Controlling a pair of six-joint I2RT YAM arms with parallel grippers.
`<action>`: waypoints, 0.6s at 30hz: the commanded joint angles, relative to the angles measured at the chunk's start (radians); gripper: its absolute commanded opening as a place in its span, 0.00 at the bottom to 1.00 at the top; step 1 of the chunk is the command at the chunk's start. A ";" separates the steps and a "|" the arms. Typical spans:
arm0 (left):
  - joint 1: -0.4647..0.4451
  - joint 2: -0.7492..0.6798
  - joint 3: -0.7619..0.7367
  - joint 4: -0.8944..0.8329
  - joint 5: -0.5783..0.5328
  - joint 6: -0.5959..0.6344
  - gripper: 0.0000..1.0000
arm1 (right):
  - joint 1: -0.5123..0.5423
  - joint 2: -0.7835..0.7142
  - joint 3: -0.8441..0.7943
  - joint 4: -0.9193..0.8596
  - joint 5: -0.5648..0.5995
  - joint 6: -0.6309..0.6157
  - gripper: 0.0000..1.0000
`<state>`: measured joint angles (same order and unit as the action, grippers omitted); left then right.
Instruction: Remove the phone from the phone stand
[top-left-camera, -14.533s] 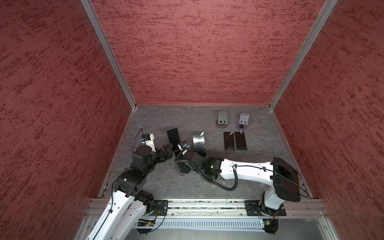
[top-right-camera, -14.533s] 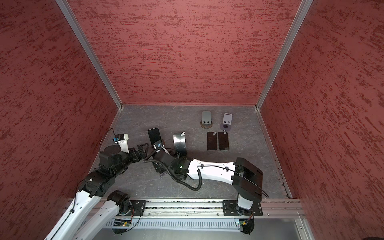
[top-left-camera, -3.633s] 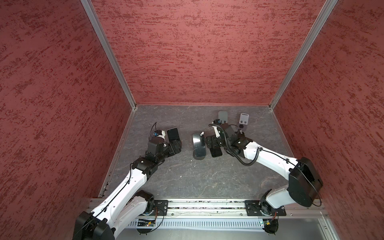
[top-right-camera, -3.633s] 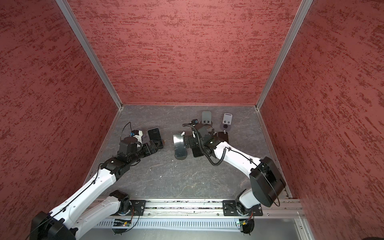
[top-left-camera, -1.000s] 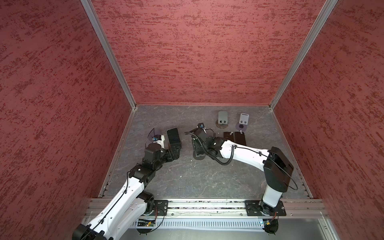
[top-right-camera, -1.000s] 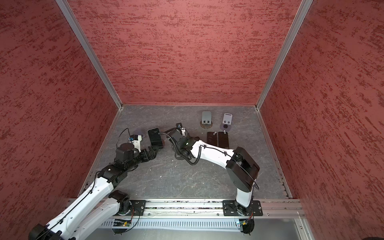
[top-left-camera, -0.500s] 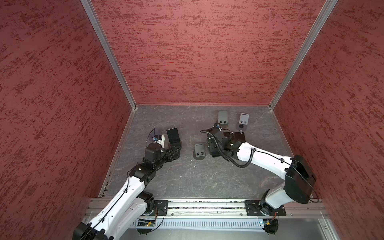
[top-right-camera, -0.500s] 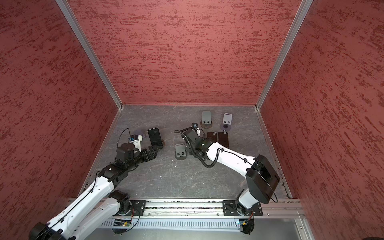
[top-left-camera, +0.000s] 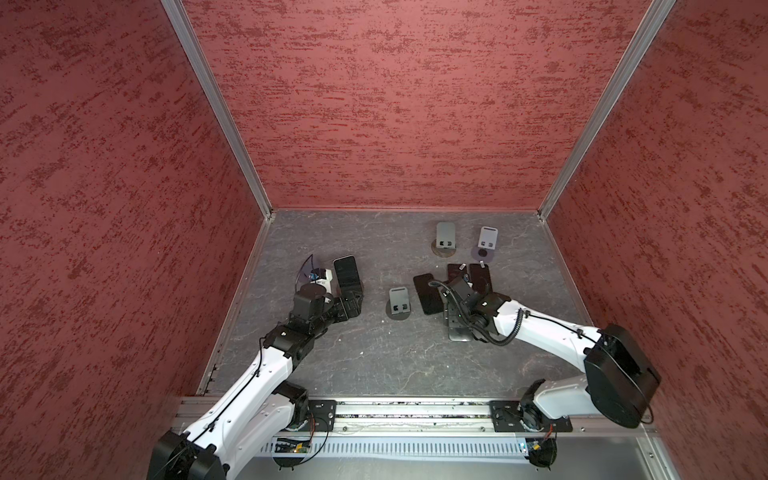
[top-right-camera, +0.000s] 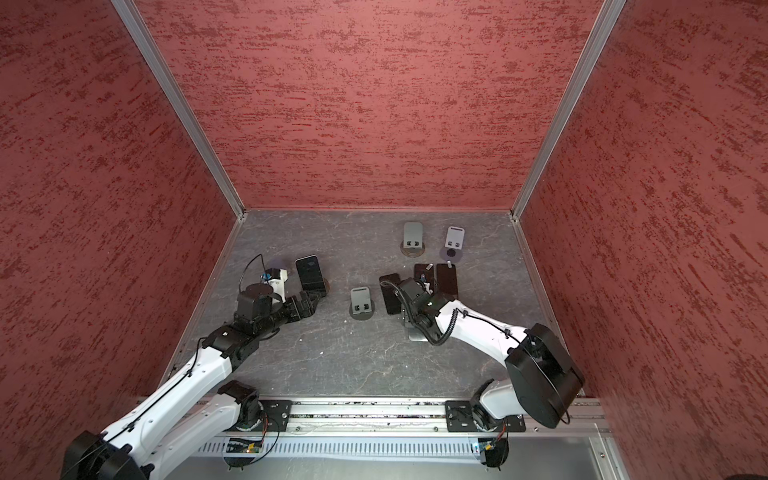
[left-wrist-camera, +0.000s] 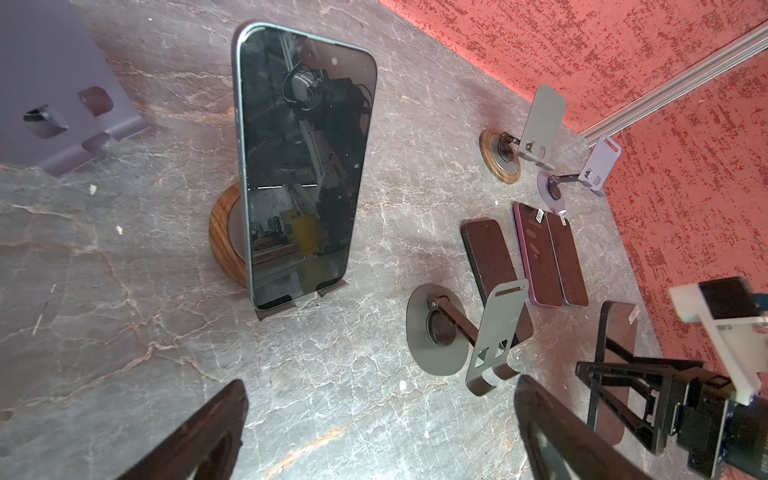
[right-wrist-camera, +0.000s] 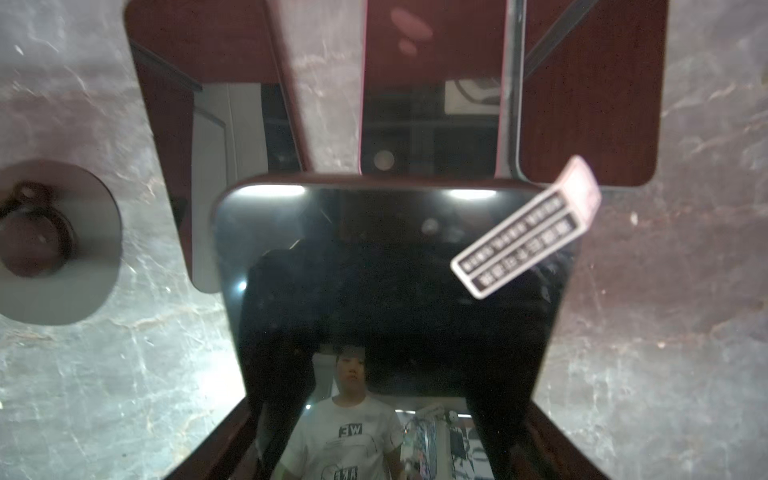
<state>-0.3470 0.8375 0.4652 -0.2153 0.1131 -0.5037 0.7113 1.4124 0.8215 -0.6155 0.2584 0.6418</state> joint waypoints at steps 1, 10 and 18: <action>0.007 -0.002 0.006 0.033 0.012 0.004 1.00 | -0.006 0.011 0.000 -0.025 -0.042 0.035 0.63; 0.008 0.006 -0.006 0.046 0.013 0.011 1.00 | -0.007 0.036 -0.045 -0.038 -0.098 0.046 0.64; 0.008 0.014 -0.014 0.062 0.014 0.008 1.00 | -0.007 0.068 -0.054 -0.050 -0.094 0.056 0.66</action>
<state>-0.3450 0.8509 0.4652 -0.1841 0.1158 -0.5037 0.7094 1.4582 0.7689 -0.6491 0.1604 0.6701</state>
